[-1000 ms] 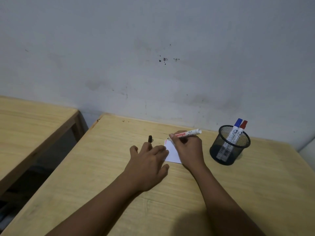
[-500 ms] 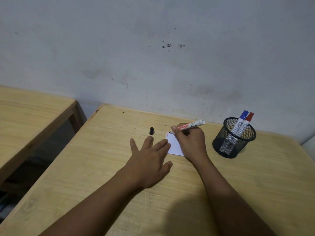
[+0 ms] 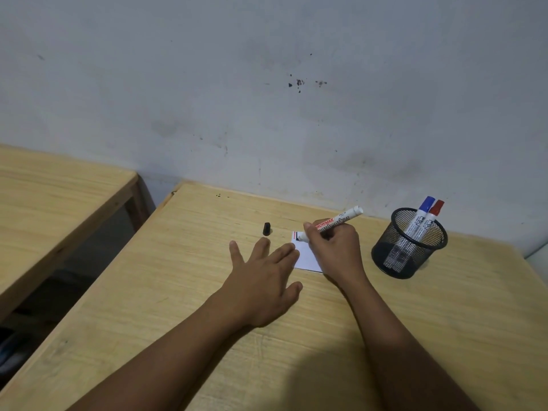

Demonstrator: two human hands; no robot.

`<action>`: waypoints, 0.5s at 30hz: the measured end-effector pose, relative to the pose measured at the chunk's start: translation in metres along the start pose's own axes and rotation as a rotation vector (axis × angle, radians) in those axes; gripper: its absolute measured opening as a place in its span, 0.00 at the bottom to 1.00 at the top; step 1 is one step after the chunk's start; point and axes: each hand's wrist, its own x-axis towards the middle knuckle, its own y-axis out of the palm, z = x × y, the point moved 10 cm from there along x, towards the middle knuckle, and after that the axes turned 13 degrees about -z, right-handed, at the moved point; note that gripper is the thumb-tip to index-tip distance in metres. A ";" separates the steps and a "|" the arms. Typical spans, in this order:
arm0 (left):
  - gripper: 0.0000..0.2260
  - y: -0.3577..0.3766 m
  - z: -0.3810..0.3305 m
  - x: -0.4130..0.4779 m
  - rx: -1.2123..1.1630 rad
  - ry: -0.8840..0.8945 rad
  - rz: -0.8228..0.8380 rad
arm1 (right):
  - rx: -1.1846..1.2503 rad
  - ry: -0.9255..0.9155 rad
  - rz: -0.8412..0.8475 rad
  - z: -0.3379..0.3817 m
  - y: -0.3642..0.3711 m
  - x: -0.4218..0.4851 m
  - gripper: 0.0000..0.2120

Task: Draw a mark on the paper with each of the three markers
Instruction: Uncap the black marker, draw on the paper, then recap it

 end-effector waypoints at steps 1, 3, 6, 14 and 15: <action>0.28 -0.002 -0.001 0.000 -0.002 0.003 -0.011 | 0.032 0.016 -0.031 0.000 -0.003 0.000 0.10; 0.28 -0.008 -0.003 0.000 -0.019 0.014 -0.075 | 0.108 0.038 -0.108 -0.001 -0.014 0.000 0.10; 0.26 -0.036 0.006 0.003 -0.112 -0.042 -0.324 | 0.212 0.034 -0.190 0.002 -0.028 -0.002 0.10; 0.13 -0.046 0.065 0.039 -0.034 -0.347 -0.349 | 0.357 0.022 -0.246 0.018 -0.043 -0.006 0.11; 0.11 -0.048 0.066 0.039 -0.050 -0.359 -0.347 | 0.368 0.015 -0.236 0.022 -0.046 -0.007 0.11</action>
